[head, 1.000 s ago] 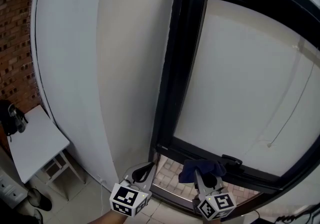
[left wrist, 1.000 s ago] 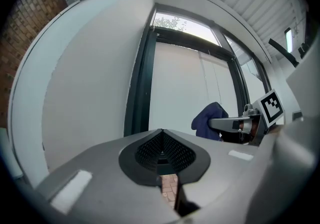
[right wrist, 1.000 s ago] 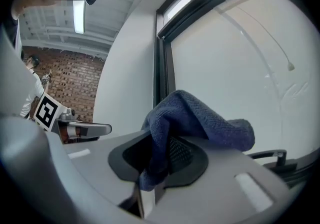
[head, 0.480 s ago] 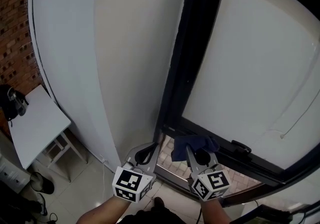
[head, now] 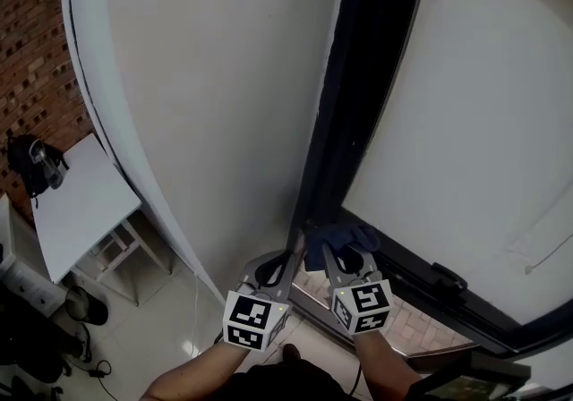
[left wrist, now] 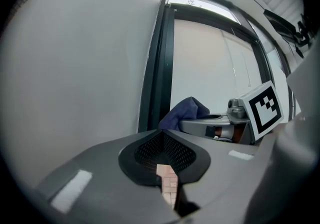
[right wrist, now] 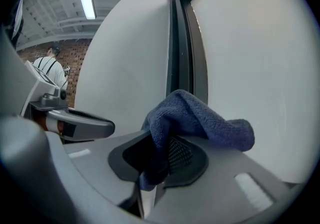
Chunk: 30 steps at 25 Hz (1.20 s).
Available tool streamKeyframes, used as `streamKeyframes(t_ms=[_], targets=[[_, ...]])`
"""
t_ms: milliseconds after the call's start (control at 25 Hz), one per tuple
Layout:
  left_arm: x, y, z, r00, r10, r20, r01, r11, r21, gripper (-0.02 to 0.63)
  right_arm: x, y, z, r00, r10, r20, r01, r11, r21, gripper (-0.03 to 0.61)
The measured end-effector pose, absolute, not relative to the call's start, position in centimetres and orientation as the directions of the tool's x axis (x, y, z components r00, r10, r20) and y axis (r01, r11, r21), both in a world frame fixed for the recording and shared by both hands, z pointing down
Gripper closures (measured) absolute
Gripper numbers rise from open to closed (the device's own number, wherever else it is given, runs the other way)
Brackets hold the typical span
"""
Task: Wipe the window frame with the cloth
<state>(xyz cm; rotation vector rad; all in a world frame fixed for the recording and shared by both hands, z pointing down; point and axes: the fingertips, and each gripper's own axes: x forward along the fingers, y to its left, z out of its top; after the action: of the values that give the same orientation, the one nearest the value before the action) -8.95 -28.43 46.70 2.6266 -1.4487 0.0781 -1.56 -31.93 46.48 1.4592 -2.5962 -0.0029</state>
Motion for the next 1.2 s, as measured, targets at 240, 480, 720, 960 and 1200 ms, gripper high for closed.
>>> streamKeyframes(t_ms=[240,480,720,960,1200], targets=[[-8.4,-30.2,49.5,0.535,-0.831,0.153,-0.845,-0.526,0.097,0.621,-2.1,-34.9,49.3,-0.527,-0.827,0.196,-0.832,0.549,0.08,0.515],[-8.5,-31.4,52.6,0.48,-0.849,0.222,-0.876,-0.478,0.066,0.621,-2.3,-36.6,51.5,-0.532,-0.813,0.237,-0.823,0.562,0.085,0.515],[-8.9,-32.4,53.4,0.455,-0.857,0.243,-0.89,-0.446,0.092,0.621,-2.5,-37.2,51.7,-0.53,-0.815,0.235,-0.822,0.562,0.093,0.515],[-7.7,-32.7,51.5,0.489,-0.847,0.21,-0.872,-0.481,0.088,0.621,-2.4,-37.2,50.4,-0.532,-0.819,0.212,-0.826,0.558,0.08,0.515],[-7.3,-32.6,48.8,0.504,-0.846,0.173,-0.864,-0.499,0.073,0.621,-2.3,-37.1,47.4,-0.532,-0.831,0.164,-0.827,0.551,0.11,0.515]])
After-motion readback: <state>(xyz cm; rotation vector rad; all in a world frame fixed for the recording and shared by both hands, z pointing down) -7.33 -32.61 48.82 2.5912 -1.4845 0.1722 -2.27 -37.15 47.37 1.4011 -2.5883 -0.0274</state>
